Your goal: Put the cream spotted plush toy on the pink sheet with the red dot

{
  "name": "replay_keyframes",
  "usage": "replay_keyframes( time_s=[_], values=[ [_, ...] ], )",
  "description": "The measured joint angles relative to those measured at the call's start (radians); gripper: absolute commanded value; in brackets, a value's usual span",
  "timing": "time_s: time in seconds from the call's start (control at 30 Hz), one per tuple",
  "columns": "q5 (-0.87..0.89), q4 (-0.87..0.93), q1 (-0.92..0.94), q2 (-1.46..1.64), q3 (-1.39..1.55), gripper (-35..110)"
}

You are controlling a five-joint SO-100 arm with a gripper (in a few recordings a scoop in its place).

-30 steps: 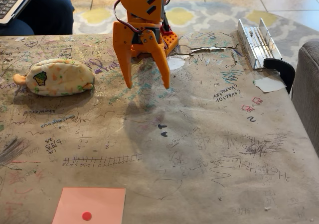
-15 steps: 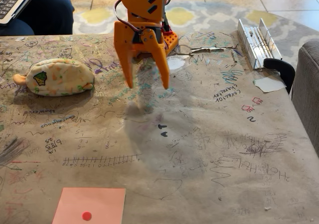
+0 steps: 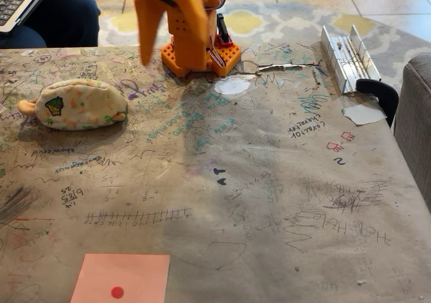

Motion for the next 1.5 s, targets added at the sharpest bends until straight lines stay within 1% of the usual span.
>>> replay_keyframes(
  time_s=[0.17, 0.27, 0.37, 0.47, 0.63, 0.77, 1.07, 1.13, 1.37, 1.47, 1.5],
  values=[
    [-0.043, -0.040, 0.233, -0.311, -0.075, 48],
    [-0.107, -0.083, 0.364, -0.459, -0.075, 49],
    [-0.198, -0.179, 0.502, -0.591, -0.044, 50],
    [-0.256, -0.276, 0.600, -0.680, -0.008, 49],
    [-0.360, -0.367, 0.718, -0.770, 0.014, 50],
    [-0.410, -0.449, 0.741, -0.802, 0.060, 50],
    [-0.410, -0.595, 0.730, -0.983, 0.064, 48],
    [-0.411, -0.603, 0.721, -1.014, 0.064, 46],
    [-0.454, -0.598, 0.707, -1.022, 0.064, 38],
    [-0.468, -0.581, 0.710, -1.037, 0.061, 30],
    [-0.479, -0.574, 0.716, -1.049, 0.055, 23]
  ],
)
